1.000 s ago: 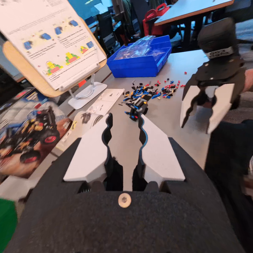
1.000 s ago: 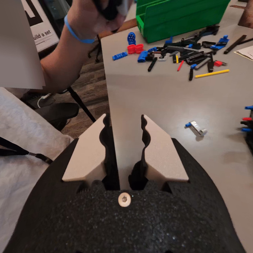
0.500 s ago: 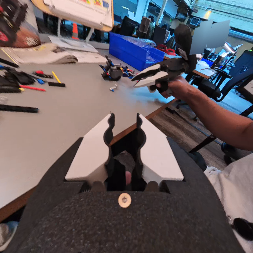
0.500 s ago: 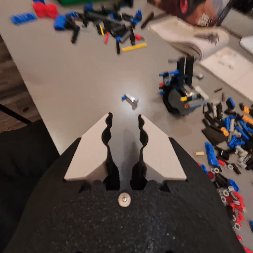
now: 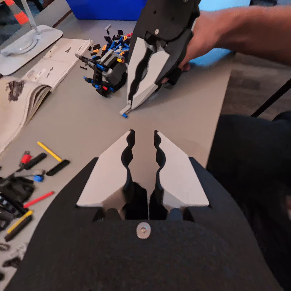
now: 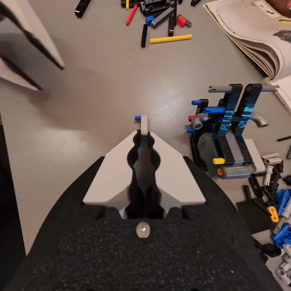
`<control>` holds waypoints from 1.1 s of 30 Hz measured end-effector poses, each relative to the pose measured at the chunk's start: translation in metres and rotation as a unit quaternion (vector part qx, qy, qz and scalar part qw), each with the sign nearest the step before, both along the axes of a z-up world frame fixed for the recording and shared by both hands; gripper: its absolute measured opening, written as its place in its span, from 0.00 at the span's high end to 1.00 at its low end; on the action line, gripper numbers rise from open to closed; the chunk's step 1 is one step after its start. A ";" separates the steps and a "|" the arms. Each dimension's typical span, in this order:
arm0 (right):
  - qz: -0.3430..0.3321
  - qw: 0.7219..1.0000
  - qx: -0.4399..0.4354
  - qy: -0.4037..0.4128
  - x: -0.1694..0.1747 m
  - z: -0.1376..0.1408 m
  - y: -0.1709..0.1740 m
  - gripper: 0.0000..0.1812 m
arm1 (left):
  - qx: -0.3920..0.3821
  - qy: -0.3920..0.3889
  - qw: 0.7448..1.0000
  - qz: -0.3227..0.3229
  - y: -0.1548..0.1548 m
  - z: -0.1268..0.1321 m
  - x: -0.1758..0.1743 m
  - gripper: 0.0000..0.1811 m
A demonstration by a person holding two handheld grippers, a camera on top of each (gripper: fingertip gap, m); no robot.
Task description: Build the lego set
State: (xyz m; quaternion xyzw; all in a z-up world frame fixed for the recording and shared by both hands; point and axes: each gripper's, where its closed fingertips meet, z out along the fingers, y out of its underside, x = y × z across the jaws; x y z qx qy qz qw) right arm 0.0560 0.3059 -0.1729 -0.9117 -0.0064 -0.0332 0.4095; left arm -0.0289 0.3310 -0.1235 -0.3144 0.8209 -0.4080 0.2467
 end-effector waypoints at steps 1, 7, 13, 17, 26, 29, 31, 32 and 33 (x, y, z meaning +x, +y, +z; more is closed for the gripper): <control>0.002 1.000 0.006 0.012 -0.002 0.002 -0.001 0.96 | 0.012 -0.007 1.000 -0.006 0.001 -0.001 0.009 0.87; 0.035 0.984 0.133 0.117 -0.024 0.041 -0.007 0.96 | 0.010 -0.040 0.999 -0.023 -0.001 0.003 0.026 0.87; 0.125 0.966 0.160 0.159 -0.067 0.060 -0.011 0.96 | -0.034 -0.072 0.997 -0.011 -0.010 0.016 0.017 0.88; 0.166 0.922 0.143 0.318 -0.087 0.069 -0.017 0.96 | 0.069 -0.186 0.979 -0.052 -0.020 0.028 0.012 0.91; 0.196 0.876 0.150 0.415 -0.101 0.080 -0.036 0.96 | 0.112 -0.190 0.961 -0.166 -0.057 0.030 -0.012 0.87; 0.206 0.871 0.140 0.423 -0.105 0.081 -0.042 0.97 | 0.093 -0.186 0.963 -0.170 -0.062 0.032 -0.012 0.95; 0.208 0.871 0.151 0.420 -0.104 0.081 -0.045 0.97 | 0.088 -0.173 0.966 -0.171 -0.065 0.030 -0.012 0.96; 0.210 0.869 0.160 0.419 -0.102 0.082 -0.046 0.96 | 0.086 -0.161 0.968 -0.174 -0.067 0.028 -0.013 0.97; 0.203 0.871 0.174 0.413 -0.099 0.082 -0.045 0.95 | 0.089 -0.152 0.969 -0.173 -0.067 0.026 -0.012 0.97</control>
